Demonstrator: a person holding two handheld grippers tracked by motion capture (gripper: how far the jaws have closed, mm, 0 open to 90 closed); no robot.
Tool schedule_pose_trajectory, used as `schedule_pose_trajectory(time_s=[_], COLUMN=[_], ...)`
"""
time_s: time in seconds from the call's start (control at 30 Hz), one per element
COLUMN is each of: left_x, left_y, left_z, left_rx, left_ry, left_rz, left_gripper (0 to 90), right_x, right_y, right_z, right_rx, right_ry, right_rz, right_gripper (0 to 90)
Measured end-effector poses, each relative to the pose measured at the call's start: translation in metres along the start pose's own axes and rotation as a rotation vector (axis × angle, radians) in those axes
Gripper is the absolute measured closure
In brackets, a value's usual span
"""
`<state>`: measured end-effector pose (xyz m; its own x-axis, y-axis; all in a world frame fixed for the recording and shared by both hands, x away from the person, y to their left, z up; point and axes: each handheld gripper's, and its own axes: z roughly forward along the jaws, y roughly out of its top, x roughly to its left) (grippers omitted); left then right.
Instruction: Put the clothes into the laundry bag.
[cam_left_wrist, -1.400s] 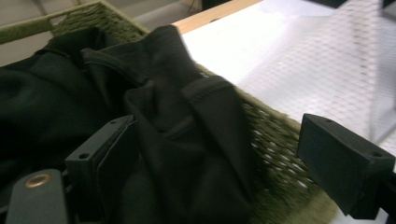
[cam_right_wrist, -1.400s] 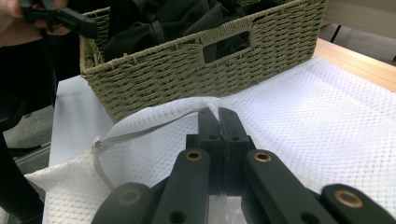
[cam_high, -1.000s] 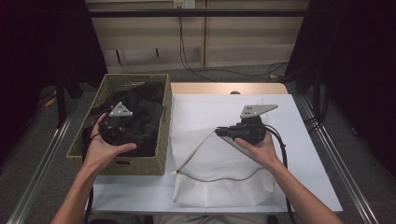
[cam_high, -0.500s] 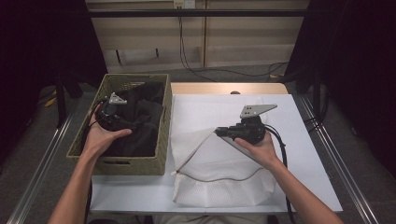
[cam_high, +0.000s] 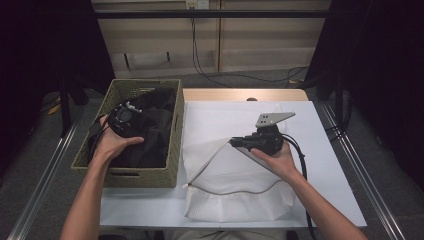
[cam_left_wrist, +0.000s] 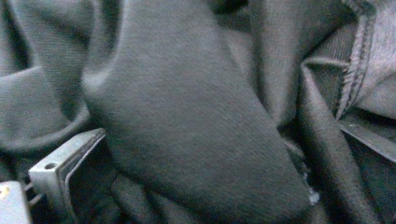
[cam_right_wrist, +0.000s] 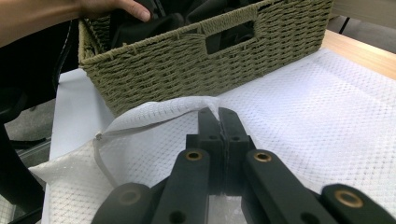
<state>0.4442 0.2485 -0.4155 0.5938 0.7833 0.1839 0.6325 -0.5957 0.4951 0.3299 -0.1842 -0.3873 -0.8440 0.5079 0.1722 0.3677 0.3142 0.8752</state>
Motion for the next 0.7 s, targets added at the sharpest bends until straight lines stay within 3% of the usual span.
schedule_pose_trajectory(time_s=[0.13, 0.17, 0.23, 0.27, 0.37, 0.47, 0.53, 0.7], left_x=[0.001, -0.001, -0.005, -0.006, -0.007, -0.011, -0.011, -0.014], left_y=[-0.003, -0.004, -0.004, -0.004, -0.003, -0.004, -0.004, -0.005], left_z=[0.009, 0.012, 0.018, 0.02, 0.021, 0.025, 0.027, 0.031], left_rx=[0.027, 0.049, 0.08, 0.106, 0.105, 0.088, 0.093, 0.099], left_ry=[-0.055, -0.099, -0.227, -0.253, -0.269, -0.241, -0.218, -0.187], left_rz=[-0.015, -0.039, -0.098, -0.077, -0.065, -0.073, -0.038, -0.057], left_gripper=[0.0, 0.0, 0.1, 0.0, 0.0, 0.0, 0.0, 0.0], right_x=[-0.001, -0.001, -0.001, 0.0, 0.001, 0.001, 0.001, 0.002], right_y=[-0.001, -0.001, -0.001, -0.001, 0.0, 0.0, -0.001, -0.001], right_z=[-0.001, -0.001, 0.0, 0.001, 0.001, 0.002, 0.002, 0.002], right_rx=[0.0, 0.0, 0.003, 0.003, 0.008, 0.007, 0.008, 0.01], right_ry=[-0.008, -0.008, -0.008, -0.012, -0.01, -0.007, -0.006, -0.009], right_rz=[0.006, 0.006, 0.002, -0.001, -0.005, 0.0, -0.001, -0.004], right_gripper=[89.3, 89.3, 89.2, 89.3, 89.2, 89.3, 89.3, 89.2])
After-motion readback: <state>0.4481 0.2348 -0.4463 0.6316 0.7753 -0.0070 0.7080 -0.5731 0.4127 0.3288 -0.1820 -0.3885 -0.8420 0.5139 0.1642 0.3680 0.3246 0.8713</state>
